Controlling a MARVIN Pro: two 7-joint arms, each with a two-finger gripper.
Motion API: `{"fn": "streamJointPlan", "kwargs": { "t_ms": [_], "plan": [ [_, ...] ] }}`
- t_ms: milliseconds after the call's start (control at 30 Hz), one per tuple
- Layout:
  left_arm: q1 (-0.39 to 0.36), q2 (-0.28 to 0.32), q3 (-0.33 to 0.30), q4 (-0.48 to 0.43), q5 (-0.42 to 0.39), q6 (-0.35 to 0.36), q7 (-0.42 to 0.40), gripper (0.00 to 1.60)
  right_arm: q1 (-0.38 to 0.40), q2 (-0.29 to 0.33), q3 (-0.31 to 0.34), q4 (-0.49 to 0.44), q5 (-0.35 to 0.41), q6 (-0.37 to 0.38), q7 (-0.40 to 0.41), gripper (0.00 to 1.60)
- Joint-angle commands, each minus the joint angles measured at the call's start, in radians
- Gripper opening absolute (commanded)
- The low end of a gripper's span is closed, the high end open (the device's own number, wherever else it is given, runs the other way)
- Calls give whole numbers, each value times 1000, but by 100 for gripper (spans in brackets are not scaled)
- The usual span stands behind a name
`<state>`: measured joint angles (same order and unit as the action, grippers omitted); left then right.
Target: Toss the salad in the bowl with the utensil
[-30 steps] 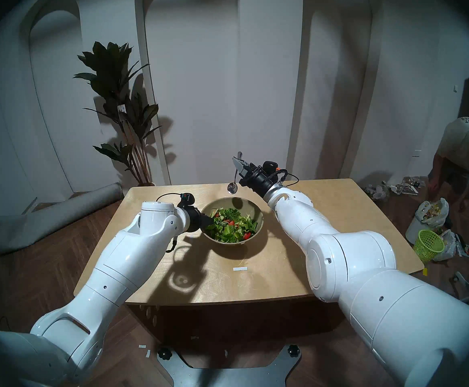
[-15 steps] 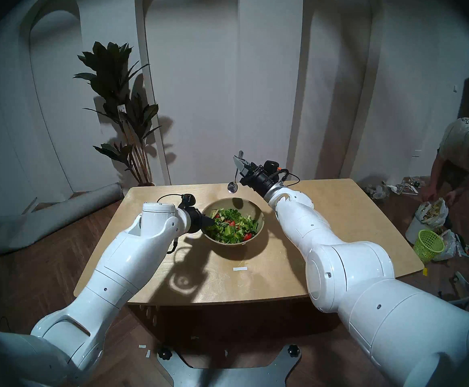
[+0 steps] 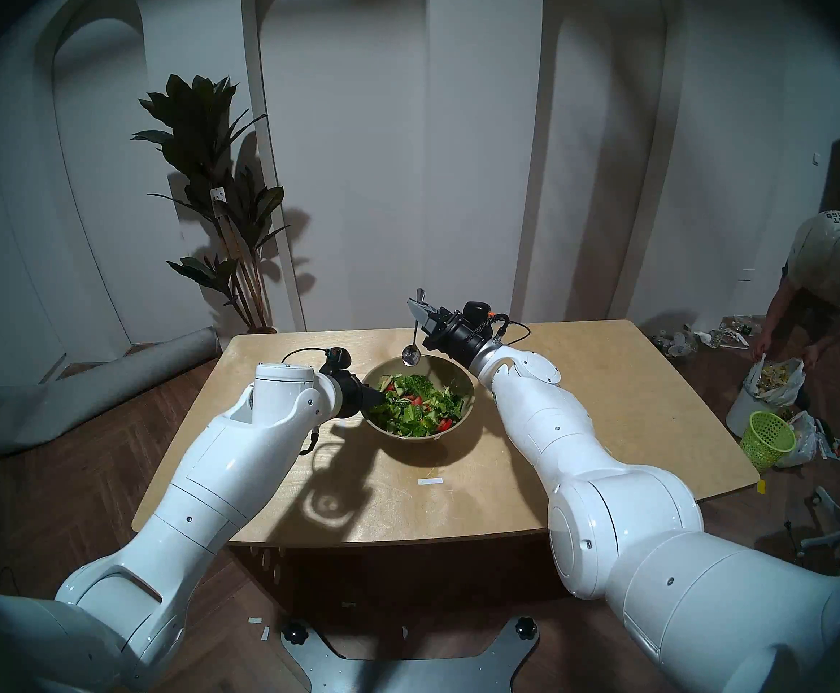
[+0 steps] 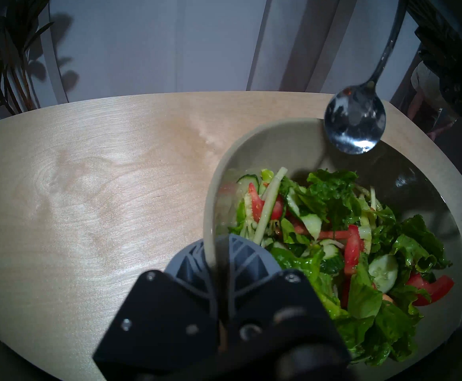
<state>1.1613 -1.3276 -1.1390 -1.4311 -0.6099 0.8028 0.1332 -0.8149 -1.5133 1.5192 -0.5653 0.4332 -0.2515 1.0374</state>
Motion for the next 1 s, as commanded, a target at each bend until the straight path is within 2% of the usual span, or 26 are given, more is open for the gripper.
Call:
{"fn": "streamJointPlan", "kwargs": {
  "t_ms": [0, 167, 367, 600, 633, 733, 833, 967],
  "plan": [
    [-4, -2, -3, -5, -2, -1, -2, 0, -50, 28, 7, -119, -3, -8, 0, 0],
    [-3, -2, -3, -5, -1, -1, -3, 0, -62, 47, 12, -190, -21, -4, -17, 0],
    [-3, -3, -4, -5, 0, -1, -4, 0, -42, 57, 11, -173, -49, -1, -44, 0],
    [-3, -3, -4, -5, 0, 0, -4, 0, 11, 53, 7, -73, -73, -24, -51, 0],
    [-3, -3, -4, -5, 1, 0, -4, 0, 30, 48, 4, -31, -80, -37, -51, 0],
    [-3, -3, -4, -5, 1, 0, -4, 0, 43, 44, 1, -1, -89, -46, -56, 0],
    [-3, -3, -4, -5, 1, 0, -5, 0, 73, 31, -5, 70, -106, -59, -74, 0],
    [-3, -3, -4, -5, 1, 0, -5, 0, 88, 23, -10, 107, -114, -66, -80, 0]
  ]
}}
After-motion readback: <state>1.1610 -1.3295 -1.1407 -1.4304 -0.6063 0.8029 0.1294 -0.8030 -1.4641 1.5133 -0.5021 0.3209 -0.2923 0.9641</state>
